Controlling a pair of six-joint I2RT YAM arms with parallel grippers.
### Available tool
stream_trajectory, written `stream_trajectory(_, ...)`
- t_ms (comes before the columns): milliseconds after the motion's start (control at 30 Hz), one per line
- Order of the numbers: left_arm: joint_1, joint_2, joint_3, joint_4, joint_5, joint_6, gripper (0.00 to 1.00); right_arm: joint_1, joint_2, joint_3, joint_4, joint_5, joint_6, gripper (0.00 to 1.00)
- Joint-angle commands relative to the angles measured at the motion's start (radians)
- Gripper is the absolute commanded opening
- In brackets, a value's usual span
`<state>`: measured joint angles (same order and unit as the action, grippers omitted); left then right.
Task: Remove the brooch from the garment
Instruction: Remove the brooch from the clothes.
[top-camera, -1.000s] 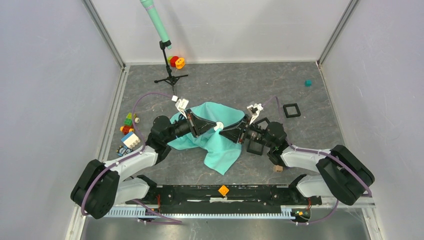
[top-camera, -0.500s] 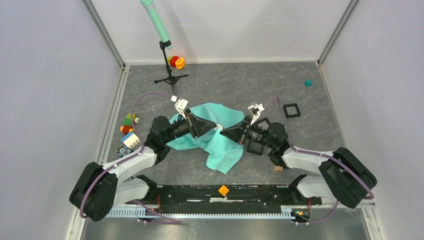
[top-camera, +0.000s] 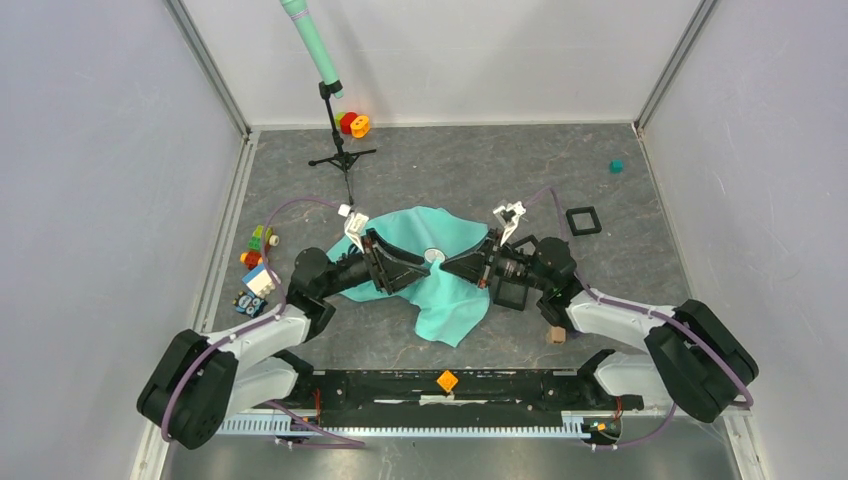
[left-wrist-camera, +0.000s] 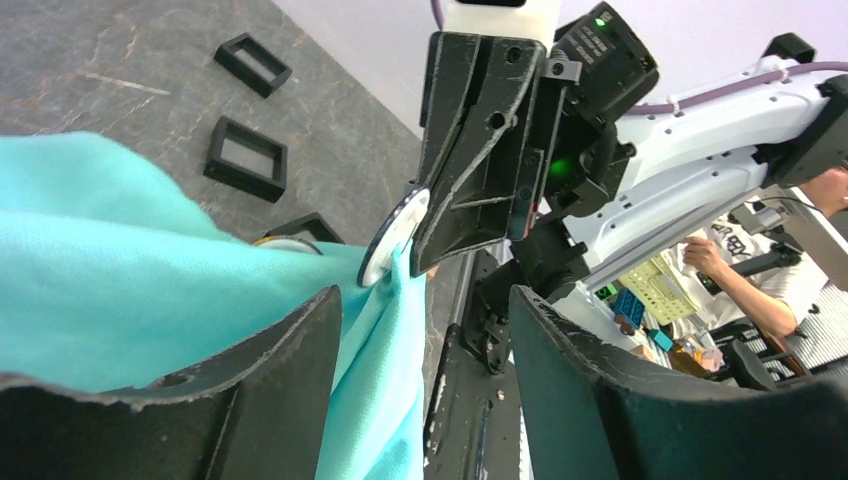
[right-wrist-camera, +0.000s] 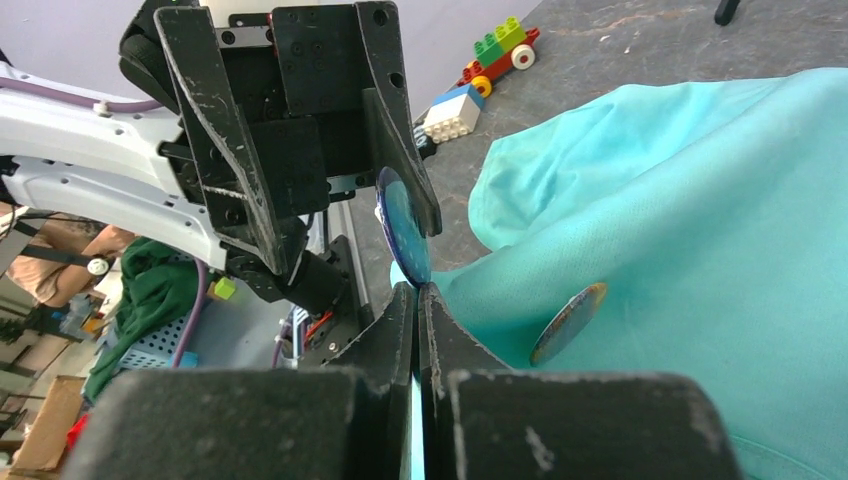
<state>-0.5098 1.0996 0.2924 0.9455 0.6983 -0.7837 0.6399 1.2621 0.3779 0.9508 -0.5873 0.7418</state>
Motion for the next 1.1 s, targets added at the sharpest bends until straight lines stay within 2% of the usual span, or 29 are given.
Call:
stream_trajectory(0,0.008,0.02,0.0,0.191,0.045,-0.044,0.67,-0.002,-0.046,0.085,-0.089,-0.065,0.028,0.0)
stream_trajectory(100,0.008,0.041,0.026,0.221,0.06,-0.034,0.58,-0.004,-0.066,0.114,-0.184,-0.061,0.008,0.0)
stream_trajectory(300,0.01,0.074,0.09,0.169,0.085,-0.003,0.5,-0.003,-0.09,0.116,-0.189,-0.074,0.027,0.0)
stream_trajectory(433,0.01,0.078,0.097,0.173,0.101,-0.007,0.39,-0.005,-0.092,0.118,-0.189,-0.072,0.033,0.0)
stream_trajectory(633,0.01,0.079,0.097,0.164,0.119,-0.004,0.39,-0.003,-0.076,0.119,-0.16,-0.084,0.056,0.0)
stream_trajectory(867,0.009,0.082,0.096,0.12,0.124,0.03,0.34,-0.004,-0.065,0.128,-0.139,-0.091,0.08,0.0)
stream_trajectory(900,0.009,0.083,0.103,0.101,0.124,0.039,0.29,-0.004,-0.064,0.13,-0.137,-0.092,0.08,0.0)
stream_trajectory(967,0.01,0.087,0.12,0.058,0.124,0.053,0.11,-0.004,-0.064,0.132,-0.136,-0.096,0.077,0.0)
stream_trajectory(1000,0.01,0.09,0.128,0.043,0.124,0.054,0.03,-0.003,-0.065,0.132,-0.132,-0.1,0.07,0.05)
stream_trajectory(1067,0.01,0.095,0.137,0.038,0.119,0.04,0.02,-0.003,-0.076,0.126,-0.137,-0.089,0.038,0.24)
